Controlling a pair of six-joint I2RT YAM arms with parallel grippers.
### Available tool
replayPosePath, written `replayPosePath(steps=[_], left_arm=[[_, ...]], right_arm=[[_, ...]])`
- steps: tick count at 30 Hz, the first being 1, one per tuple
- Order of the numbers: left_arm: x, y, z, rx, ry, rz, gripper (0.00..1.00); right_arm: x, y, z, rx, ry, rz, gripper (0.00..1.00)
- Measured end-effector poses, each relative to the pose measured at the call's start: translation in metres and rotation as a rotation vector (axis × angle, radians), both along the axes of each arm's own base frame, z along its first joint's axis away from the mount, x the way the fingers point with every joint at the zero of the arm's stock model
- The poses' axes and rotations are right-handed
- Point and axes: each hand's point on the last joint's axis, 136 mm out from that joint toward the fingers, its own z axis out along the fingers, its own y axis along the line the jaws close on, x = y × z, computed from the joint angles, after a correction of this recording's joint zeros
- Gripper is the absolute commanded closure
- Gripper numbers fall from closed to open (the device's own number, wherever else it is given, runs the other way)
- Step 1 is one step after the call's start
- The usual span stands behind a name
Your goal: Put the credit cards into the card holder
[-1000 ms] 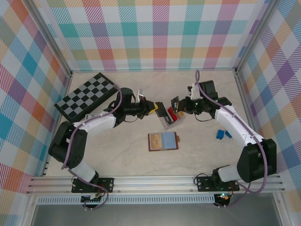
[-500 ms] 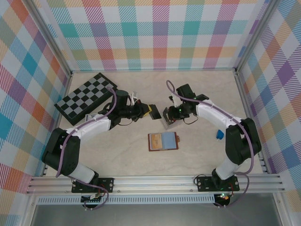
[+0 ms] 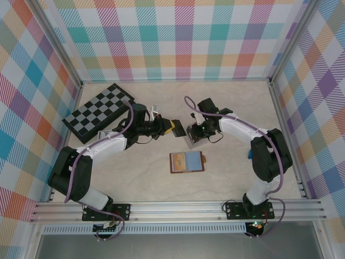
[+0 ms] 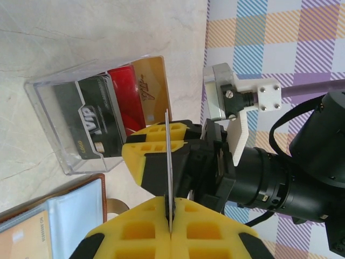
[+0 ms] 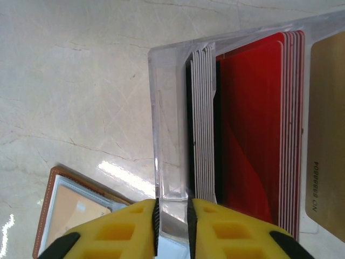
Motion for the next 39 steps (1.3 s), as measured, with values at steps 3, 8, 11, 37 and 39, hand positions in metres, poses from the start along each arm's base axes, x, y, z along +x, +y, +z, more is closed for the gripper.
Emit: replayPosePath(steps=[3, 8, 11, 37, 39], left_arm=[[-0.001, -0.001, 0.001, -0.012, -0.001, -0.008, 1.0], [-0.001, -0.004, 0.002, -0.029, -0.006, -0.023, 1.0], [0.0, -0.007, 0.01, -0.055, -0.032, -0.041, 1.0], [0.01, -0.026, 0.071, -0.303, -0.131, -0.086, 1.0], [0.011, -0.027, 0.075, -0.32, -0.134, -0.085, 1.0]], right_arm=[[0.003, -0.005, 0.005, -0.018, -0.02, -0.029, 0.71], [0.006, -0.018, 0.047, 0.042, -0.081, -0.124, 0.66], [0.011, -0.027, 0.095, 0.228, -0.108, -0.198, 0.6], [-0.01, 0.031, 0.151, 0.817, 0.242, -0.081, 0.57], [-0.011, 0.032, 0.151, 0.821, 0.25, -0.077, 0.65]])
